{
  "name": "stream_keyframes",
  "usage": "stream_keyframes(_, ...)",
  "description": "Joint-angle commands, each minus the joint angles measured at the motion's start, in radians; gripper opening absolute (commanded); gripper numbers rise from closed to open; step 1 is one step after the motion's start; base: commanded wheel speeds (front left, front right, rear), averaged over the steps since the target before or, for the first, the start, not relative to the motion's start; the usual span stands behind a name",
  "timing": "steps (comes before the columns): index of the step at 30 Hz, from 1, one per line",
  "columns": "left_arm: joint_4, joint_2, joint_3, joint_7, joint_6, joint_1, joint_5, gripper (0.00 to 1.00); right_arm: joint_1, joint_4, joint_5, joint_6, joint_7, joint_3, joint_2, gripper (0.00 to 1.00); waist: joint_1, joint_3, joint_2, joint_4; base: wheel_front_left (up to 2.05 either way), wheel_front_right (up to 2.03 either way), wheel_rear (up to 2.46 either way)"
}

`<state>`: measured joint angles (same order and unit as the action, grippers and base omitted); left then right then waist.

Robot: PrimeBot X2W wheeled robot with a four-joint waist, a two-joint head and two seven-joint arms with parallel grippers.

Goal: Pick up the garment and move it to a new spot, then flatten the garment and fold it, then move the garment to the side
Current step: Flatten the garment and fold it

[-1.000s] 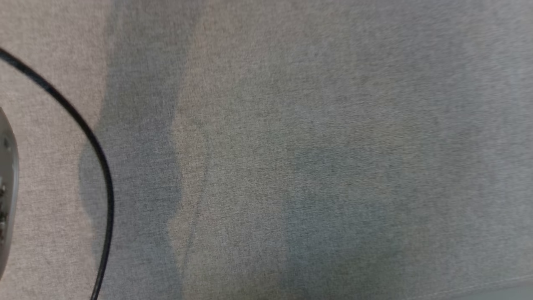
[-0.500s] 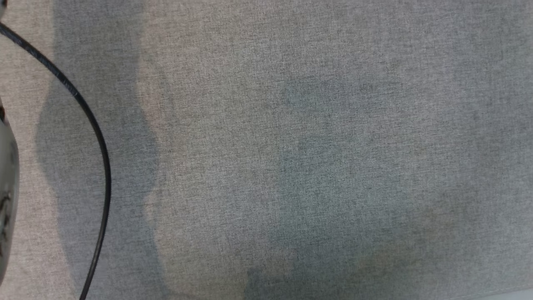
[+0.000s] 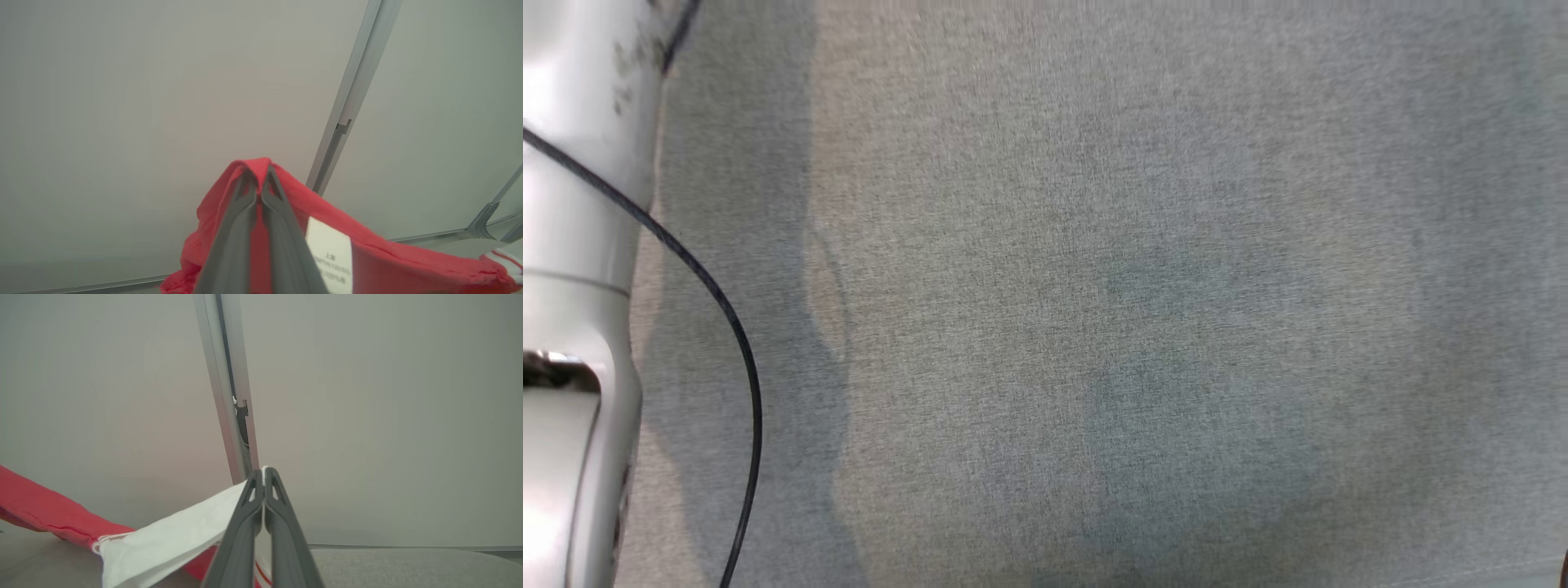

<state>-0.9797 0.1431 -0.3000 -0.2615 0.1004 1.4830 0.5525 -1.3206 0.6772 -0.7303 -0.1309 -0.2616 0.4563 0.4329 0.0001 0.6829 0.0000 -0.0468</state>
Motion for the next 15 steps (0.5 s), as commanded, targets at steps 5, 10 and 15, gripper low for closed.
stream_keyframes(5,-0.055,0.022,-0.047,-0.004,0.023,-0.103,-0.035,0.0,0.116,0.032,-0.064,0.0,-0.004,0.07,0.011,0.0,-0.0001,-0.108,0.0,0.005,0.0,0.0,0.0)
stream_keyframes(10,-0.098,0.036,-0.147,0.017,0.029,-0.183,-0.052,0.0,0.189,0.071,-0.12,0.0,-0.005,0.146,0.018,0.0,-0.0001,-0.176,0.0,0.005,0.0,0.0,0.0)
stream_keyframes(15,-0.088,0.08,-0.275,0.082,0.029,-0.28,-0.026,0.0,0.246,0.107,-0.18,0.0,-0.005,0.222,0.022,0.0,-0.0001,-0.24,0.0,0.007,0.0,0.0,0.0)
